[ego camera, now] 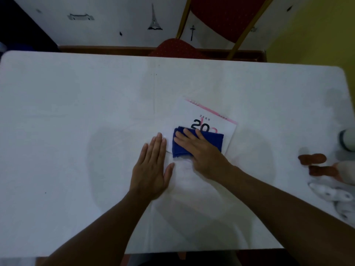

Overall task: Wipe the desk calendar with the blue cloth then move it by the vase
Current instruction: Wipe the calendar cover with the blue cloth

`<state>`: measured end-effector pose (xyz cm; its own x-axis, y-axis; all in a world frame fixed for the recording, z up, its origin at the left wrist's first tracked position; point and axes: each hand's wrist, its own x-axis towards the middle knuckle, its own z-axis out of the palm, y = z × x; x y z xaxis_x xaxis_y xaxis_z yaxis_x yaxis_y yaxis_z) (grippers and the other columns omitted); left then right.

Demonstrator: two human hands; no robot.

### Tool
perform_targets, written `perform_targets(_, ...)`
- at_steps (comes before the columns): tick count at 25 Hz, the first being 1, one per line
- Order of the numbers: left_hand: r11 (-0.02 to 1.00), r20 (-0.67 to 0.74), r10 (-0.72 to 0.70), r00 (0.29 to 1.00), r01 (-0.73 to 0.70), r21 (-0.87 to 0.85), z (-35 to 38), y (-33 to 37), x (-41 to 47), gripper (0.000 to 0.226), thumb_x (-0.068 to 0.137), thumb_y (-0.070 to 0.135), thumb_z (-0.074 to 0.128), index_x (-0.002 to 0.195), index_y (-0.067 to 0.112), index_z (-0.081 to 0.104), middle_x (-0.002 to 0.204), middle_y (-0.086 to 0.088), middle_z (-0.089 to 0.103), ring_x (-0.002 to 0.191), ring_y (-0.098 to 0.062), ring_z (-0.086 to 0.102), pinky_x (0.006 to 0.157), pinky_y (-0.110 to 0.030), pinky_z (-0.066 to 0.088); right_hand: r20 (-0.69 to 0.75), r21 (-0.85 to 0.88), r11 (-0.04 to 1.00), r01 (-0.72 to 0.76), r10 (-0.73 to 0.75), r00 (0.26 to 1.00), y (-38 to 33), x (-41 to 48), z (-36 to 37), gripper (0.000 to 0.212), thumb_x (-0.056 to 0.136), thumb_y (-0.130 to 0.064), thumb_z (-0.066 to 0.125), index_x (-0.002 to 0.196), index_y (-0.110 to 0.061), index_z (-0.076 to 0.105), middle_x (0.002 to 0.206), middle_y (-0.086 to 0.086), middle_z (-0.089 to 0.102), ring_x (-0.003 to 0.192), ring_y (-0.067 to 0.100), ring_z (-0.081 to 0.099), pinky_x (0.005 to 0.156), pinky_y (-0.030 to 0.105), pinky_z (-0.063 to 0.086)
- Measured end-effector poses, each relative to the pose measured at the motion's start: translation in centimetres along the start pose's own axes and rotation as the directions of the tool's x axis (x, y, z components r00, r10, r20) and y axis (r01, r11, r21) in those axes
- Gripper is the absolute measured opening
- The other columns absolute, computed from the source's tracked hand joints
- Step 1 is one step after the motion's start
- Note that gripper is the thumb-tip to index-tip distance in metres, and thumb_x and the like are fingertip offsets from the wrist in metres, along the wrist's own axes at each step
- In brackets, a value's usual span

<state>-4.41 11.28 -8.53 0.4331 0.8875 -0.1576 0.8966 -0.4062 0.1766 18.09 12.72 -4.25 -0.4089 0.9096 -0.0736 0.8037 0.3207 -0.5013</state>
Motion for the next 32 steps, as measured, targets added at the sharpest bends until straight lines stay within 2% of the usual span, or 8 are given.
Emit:
perform_targets(5,1.0,-0.027,-0.001,1.0,0.001,-0.006,-0.1,0.0,0.0,0.077,0.107,0.055,0.022,0.167,0.008,0.007,0.177,-0.011,0.004,0.165,-0.023,0.004,0.132,-0.046,0.019,0.073,-0.025,0.985,0.171,-0.169,0.983,1.6,-4.2,-1.5,0.07,0.086,0.007,0.071,0.151,-0.008,0.05,0.158,0.008,0.048,0.15,0.027,0.039,0.126,0.048,0.028)
perform_targets(11,1.0,-0.045,0.009,0.999,-0.009,0.001,0.1,0.0,0.0,0.077,0.107,0.054,0.022,0.167,0.009,0.005,0.177,-0.01,0.004,0.165,-0.022,0.003,0.133,-0.045,0.015,-0.056,-0.05,0.997,-0.061,0.059,0.997,1.4,2.7,-0.8,0.067,0.092,0.006,0.063,0.155,-0.006,0.043,0.163,0.01,0.04,0.154,0.03,0.032,0.128,0.05,0.021)
perform_targets(18,1.0,-0.058,0.015,0.998,-0.016,-0.013,0.0,-0.1,-0.1,0.077,0.107,0.053,0.022,0.167,0.009,0.004,0.177,-0.011,0.003,0.165,-0.023,0.003,0.132,-0.047,0.018,0.016,-0.027,0.996,0.082,-0.081,0.997,1.3,-6.6,0.0,0.063,0.093,0.002,0.057,0.154,-0.007,0.044,0.162,0.007,0.042,0.154,0.025,0.032,0.129,0.045,0.022)
perform_targets(20,1.0,-0.076,0.024,0.997,-0.026,-0.018,-0.1,-0.1,0.0,0.077,0.107,0.052,0.024,0.167,0.008,0.005,0.177,-0.011,0.004,0.165,-0.023,0.003,0.132,-0.047,0.017,-0.009,-0.002,0.999,0.033,-0.033,0.999,2.0,-8.6,-0.6,0.059,0.094,0.001,0.052,0.153,-0.004,0.044,0.162,0.009,0.04,0.154,0.027,0.032,0.129,0.044,0.022)
perform_targets(22,0.999,-0.088,0.025,0.996,-0.027,-0.024,-0.2,0.0,-0.1,0.077,0.107,0.051,0.026,0.167,0.007,0.007,0.177,-0.012,0.005,0.165,-0.024,0.004,0.132,-0.047,0.018,-0.095,0.049,0.992,-0.116,0.12,0.988,2.1,-8.5,-1.0,0.057,0.095,0.009,0.053,0.152,0.001,0.045,0.162,0.013,0.04,0.153,0.028,0.034,0.128,0.046,0.025)
perform_targets(26,0.999,-0.097,0.031,0.995,-0.033,-0.014,-0.2,0.1,0.0,0.076,0.107,0.051,0.026,0.166,0.007,0.008,0.176,-0.012,0.007,0.165,-0.023,0.005,0.132,-0.047,0.017,-0.245,0.13,0.865,-0.484,0.501,0.83,1.5,-2.7,-1.2,0.056,0.104,0.002,0.048,0.158,0.0,0.033,0.168,0.014,0.029,0.157,0.028,0.022,0.13,0.041,0.015)
perform_targets(29,1.0,-0.103,0.024,0.994,-0.024,-0.008,0.0,-0.1,0.0,0.076,0.106,0.051,0.026,0.167,0.008,0.008,0.177,-0.011,0.007,0.165,-0.022,0.005,0.133,-0.045,0.014,-0.23,0.079,0.857,-0.509,0.513,0.827,1.2,2.2,-0.7,0.068,0.101,0.004,0.049,0.162,-0.002,0.019,0.172,0.013,0.015,0.16,0.027,0.008,0.131,0.04,0.004)
perform_targets(32,1.0,-0.093,0.019,0.995,-0.019,0.004,0.2,-0.1,0.0,0.076,0.107,0.053,0.025,0.167,0.009,0.008,0.177,-0.011,0.006,0.165,-0.021,0.004,0.134,-0.043,0.011,-0.16,0.003,0.933,-0.361,0.357,0.92,-0.1,3.7,0.5,0.064,0.105,-0.014,0.046,0.163,-0.007,0.02,0.173,0.009,0.016,0.16,0.027,0.009,0.131,0.045,0.003)
